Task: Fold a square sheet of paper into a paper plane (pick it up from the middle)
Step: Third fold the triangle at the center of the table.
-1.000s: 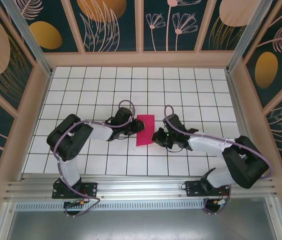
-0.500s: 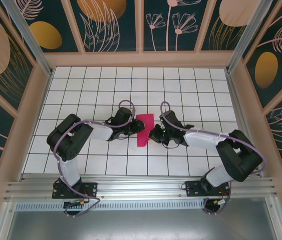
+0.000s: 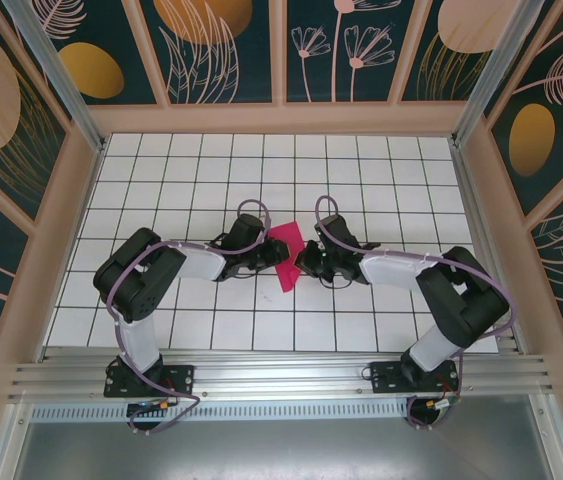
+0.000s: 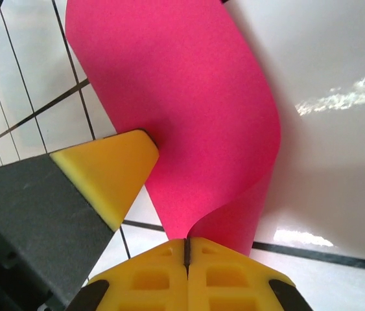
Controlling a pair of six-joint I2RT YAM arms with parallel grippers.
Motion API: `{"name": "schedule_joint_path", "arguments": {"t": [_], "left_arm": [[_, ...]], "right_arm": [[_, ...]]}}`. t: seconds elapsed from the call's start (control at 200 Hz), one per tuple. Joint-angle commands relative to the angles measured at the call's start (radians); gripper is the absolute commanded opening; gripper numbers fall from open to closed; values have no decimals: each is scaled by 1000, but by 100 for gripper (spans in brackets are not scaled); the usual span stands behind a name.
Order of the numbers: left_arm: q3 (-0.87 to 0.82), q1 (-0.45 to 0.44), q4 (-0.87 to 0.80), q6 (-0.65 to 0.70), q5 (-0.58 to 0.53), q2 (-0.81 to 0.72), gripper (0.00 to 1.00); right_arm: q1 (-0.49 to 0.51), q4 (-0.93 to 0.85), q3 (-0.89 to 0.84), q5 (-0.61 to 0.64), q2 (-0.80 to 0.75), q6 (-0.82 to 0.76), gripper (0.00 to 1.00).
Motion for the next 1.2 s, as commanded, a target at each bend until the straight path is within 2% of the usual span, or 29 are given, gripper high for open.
{"name": "schedule_joint_path", "arguments": {"t": [0.0, 0.16, 0.47, 0.665, 1.196], "left_arm": [[35, 1, -20, 16, 18, -32, 26], [62, 25, -54, 36, -33, -57, 32], [123, 53, -174, 92, -106, 22, 28], [138, 53, -195, 102, -92, 66, 24], [140, 53, -201, 111, -73, 82, 23]], "right_arm": [[-6, 11, 27, 26, 20, -18, 4], [-7, -4, 28, 31, 19, -19, 4], [-7, -12, 28, 33, 9, -27, 4], [-7, 34, 20, 12, 8, -29, 3], [-8, 120, 33, -10, 52, -33, 4]]}}
